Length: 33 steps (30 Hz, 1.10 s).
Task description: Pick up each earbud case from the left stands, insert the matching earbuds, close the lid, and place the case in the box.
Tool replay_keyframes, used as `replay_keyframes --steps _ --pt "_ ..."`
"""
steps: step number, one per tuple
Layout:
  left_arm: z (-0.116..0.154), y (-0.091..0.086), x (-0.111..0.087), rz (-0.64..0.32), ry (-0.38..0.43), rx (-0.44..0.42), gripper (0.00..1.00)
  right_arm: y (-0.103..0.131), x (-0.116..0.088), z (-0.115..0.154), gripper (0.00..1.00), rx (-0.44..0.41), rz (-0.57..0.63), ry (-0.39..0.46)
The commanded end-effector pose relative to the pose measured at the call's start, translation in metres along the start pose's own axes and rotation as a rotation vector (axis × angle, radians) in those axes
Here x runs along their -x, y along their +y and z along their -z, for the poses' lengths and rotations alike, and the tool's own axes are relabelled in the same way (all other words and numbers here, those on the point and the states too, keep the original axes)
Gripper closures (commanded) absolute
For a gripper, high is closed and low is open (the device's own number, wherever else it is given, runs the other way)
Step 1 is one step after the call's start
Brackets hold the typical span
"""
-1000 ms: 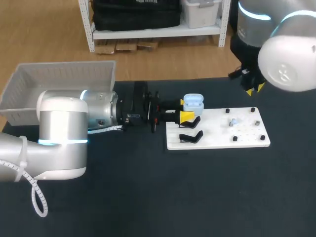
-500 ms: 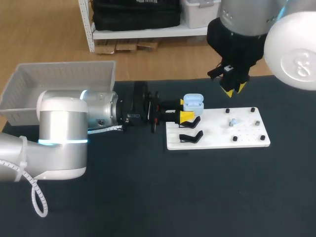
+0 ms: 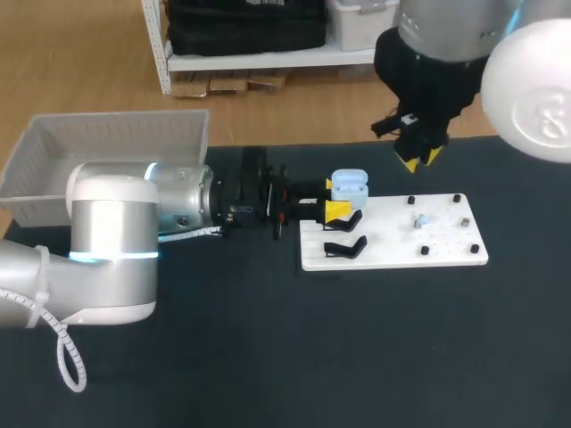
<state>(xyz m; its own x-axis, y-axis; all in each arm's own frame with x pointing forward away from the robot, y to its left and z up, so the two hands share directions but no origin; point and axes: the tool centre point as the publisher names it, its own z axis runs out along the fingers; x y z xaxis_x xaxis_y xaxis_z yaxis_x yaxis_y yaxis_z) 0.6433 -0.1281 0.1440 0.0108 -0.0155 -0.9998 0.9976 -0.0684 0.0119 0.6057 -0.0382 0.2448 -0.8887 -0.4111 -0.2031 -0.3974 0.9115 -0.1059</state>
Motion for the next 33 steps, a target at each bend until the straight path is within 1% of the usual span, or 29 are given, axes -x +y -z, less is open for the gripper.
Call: replay_keyframes --steps 1,3,5,7,12,14,27,29,30,33 --pt "0.000 0.000 -0.001 -0.003 -0.004 0.002 1.00 0.028 0.010 -0.001 1.00 -0.042 -0.206 0.050" --pt "0.000 0.000 -0.001 -0.003 -0.004 0.002 1.00 0.039 0.010 -0.001 1.00 -0.033 -0.309 0.099" --pt "0.000 0.000 -0.001 -0.003 -0.004 0.002 1.00 0.046 0.008 -0.003 1.00 -0.006 -0.400 0.145" --pt "0.000 0.000 -0.001 -0.003 -0.004 0.002 1.00 0.051 0.008 -0.005 1.00 -0.006 -0.442 0.161" --pt "0.000 0.000 -0.001 -0.003 -0.004 0.002 1.00 0.057 0.004 -0.010 1.00 0.038 -0.560 0.185" --pt "0.000 0.000 -0.001 -0.003 -0.004 0.002 1.00 0.058 0.000 -0.012 1.00 0.061 -0.580 0.197" --pt "0.000 0.000 -0.001 -0.003 -0.004 0.002 1.00 0.058 0.000 -0.012 1.00 0.061 -0.580 0.197" --pt "0.000 0.000 -0.001 -0.003 -0.004 0.002 1.00 0.062 0.008 -0.014 1.00 0.055 -0.631 0.171" --pt "0.000 0.000 -0.001 -0.003 -0.004 0.002 1.00 0.064 0.013 -0.014 1.00 0.066 -0.668 0.151" --pt "0.000 0.000 -0.001 -0.003 -0.004 0.002 1.00 0.069 0.024 -0.016 1.00 0.059 -0.740 0.139"
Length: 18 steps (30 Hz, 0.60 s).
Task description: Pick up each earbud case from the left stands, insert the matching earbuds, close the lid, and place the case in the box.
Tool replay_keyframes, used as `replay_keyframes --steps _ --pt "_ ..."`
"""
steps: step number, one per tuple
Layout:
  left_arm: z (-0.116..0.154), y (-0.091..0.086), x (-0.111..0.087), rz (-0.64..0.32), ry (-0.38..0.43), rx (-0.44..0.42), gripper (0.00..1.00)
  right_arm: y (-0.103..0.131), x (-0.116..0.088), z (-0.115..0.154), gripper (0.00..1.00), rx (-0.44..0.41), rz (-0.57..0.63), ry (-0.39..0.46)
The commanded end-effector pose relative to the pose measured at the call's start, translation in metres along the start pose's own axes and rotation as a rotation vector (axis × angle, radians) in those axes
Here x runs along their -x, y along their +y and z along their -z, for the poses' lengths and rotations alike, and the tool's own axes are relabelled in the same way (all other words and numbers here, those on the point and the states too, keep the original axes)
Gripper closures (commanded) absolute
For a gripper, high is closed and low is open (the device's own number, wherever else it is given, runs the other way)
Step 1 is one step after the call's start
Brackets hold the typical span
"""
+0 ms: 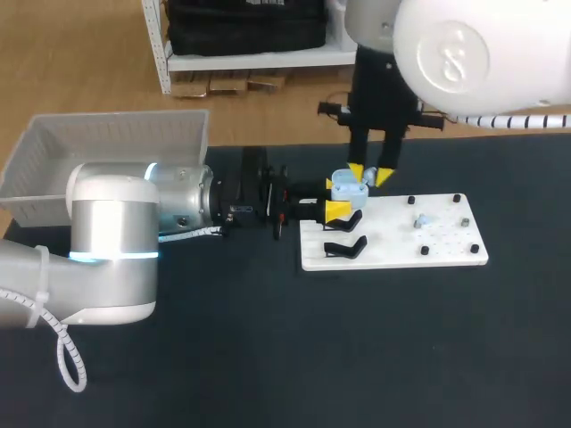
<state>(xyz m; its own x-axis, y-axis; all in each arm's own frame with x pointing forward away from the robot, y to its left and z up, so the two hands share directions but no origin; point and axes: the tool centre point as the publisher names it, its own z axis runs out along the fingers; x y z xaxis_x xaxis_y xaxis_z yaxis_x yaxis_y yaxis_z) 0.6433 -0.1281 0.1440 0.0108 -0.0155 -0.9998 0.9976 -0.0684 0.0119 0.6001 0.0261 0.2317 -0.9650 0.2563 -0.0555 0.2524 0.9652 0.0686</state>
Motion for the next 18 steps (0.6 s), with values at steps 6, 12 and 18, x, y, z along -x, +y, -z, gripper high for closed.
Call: replay_keyframes --steps 6,12,18 --pt "0.000 0.000 -0.001 -0.003 -0.004 0.002 1.00 0.019 0.006 -0.009 1.00 -0.025 -0.153 -0.032" --pt "0.000 0.000 -0.001 -0.003 -0.004 0.002 1.00 0.019 0.006 -0.015 1.00 -0.061 -0.192 -0.003" --pt "0.000 0.000 -0.001 -0.003 -0.004 0.002 1.00 0.016 0.009 -0.016 1.00 -0.098 -0.249 0.020"
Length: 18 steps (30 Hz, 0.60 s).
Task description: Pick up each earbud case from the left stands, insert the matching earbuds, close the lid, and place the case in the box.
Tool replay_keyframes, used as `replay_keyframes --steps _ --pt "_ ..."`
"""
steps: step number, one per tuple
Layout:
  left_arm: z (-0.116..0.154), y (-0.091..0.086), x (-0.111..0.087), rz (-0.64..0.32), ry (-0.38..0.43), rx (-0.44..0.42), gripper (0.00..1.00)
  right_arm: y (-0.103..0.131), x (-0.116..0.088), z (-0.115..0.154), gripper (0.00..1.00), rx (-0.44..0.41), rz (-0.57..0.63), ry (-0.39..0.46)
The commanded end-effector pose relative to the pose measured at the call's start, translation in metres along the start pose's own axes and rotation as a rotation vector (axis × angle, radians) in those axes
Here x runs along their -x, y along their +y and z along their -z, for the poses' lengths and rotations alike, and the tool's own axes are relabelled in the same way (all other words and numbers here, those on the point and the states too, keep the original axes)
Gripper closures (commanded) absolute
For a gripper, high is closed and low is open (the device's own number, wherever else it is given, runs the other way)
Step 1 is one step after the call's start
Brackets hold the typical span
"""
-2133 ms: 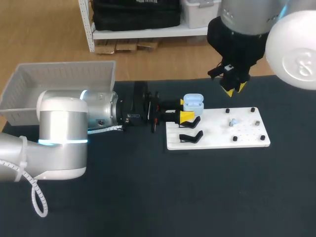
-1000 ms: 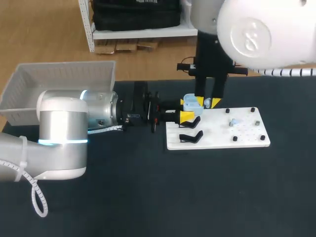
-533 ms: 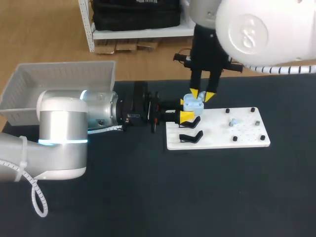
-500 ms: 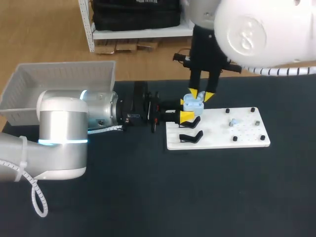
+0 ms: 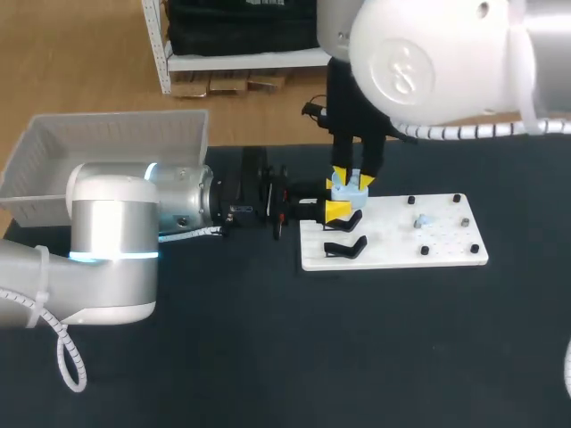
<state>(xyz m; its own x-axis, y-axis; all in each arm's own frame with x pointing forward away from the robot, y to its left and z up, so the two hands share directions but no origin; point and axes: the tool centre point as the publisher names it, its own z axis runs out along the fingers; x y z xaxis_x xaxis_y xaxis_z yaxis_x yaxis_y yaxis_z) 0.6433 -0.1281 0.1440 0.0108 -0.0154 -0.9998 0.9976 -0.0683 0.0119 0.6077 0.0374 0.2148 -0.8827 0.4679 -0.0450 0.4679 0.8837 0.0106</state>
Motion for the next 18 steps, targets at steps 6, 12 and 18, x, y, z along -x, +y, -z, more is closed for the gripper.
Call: replay_keyframes --steps 6,12,18 --pt "0.0000 -0.0001 -0.0011 -0.003 -0.004 0.002 1.00 0.0070 0.0085 0.0040 1.00 -0.056 -0.062 0.018" --pt "0.0000 -0.0001 -0.0011 -0.003 -0.004 0.002 1.00 0.0060 0.0064 0.0033 1.00 -0.037 -0.111 0.058" --pt "0.0000 -0.0001 -0.0011 -0.003 -0.004 0.002 1.00 0.0041 0.0066 0.0048 1.00 -0.021 -0.122 0.060"
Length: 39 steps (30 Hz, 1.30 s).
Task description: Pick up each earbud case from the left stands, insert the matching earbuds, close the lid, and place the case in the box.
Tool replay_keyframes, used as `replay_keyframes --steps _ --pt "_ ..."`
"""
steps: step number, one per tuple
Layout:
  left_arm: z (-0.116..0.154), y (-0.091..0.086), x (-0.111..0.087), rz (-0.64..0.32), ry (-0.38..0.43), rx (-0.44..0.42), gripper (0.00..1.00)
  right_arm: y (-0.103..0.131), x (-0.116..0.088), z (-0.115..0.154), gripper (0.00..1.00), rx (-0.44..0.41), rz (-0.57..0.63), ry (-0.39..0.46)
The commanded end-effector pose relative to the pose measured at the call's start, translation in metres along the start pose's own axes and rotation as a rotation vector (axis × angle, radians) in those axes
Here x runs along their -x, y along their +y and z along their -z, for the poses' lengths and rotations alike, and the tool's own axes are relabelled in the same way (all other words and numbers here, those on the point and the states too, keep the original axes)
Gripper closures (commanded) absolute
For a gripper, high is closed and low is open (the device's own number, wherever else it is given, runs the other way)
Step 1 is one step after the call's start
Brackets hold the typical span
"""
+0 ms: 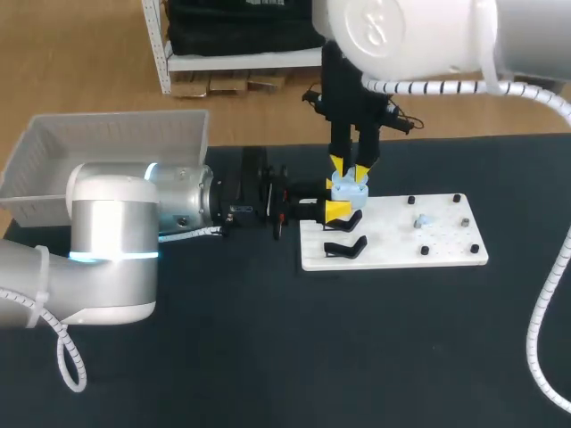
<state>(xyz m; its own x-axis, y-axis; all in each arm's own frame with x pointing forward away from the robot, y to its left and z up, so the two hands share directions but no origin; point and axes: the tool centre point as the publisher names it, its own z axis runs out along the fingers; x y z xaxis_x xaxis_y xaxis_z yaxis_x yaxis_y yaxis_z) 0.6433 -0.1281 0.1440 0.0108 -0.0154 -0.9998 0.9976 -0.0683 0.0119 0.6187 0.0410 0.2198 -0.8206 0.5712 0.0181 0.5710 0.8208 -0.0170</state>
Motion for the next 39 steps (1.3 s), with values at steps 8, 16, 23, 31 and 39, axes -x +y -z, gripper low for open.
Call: replay_keyframes --steps 8,16,23,31,39 --pt "0.000 0.000 -0.001 -0.003 -0.004 0.002 1.00 -0.004 -0.002 -0.002 1.00 -0.001 -0.014 0.000" --pt "0.000 0.000 -0.001 -0.003 -0.004 0.002 1.00 0.005 0.000 -0.002 1.00 0.036 -0.141 -0.055" --pt "0.000 0.000 -0.001 -0.003 -0.004 0.002 1.00 0.005 -0.001 -0.003 1.00 0.014 -0.178 -0.048" --pt "0.000 0.000 -0.001 -0.003 -0.004 0.002 1.00 0.006 0.002 -0.007 1.00 0.013 -0.185 -0.047" --pt "0.000 0.000 -0.001 -0.003 -0.004 0.002 1.00 0.008 0.008 -0.010 1.00 0.008 -0.188 -0.047"
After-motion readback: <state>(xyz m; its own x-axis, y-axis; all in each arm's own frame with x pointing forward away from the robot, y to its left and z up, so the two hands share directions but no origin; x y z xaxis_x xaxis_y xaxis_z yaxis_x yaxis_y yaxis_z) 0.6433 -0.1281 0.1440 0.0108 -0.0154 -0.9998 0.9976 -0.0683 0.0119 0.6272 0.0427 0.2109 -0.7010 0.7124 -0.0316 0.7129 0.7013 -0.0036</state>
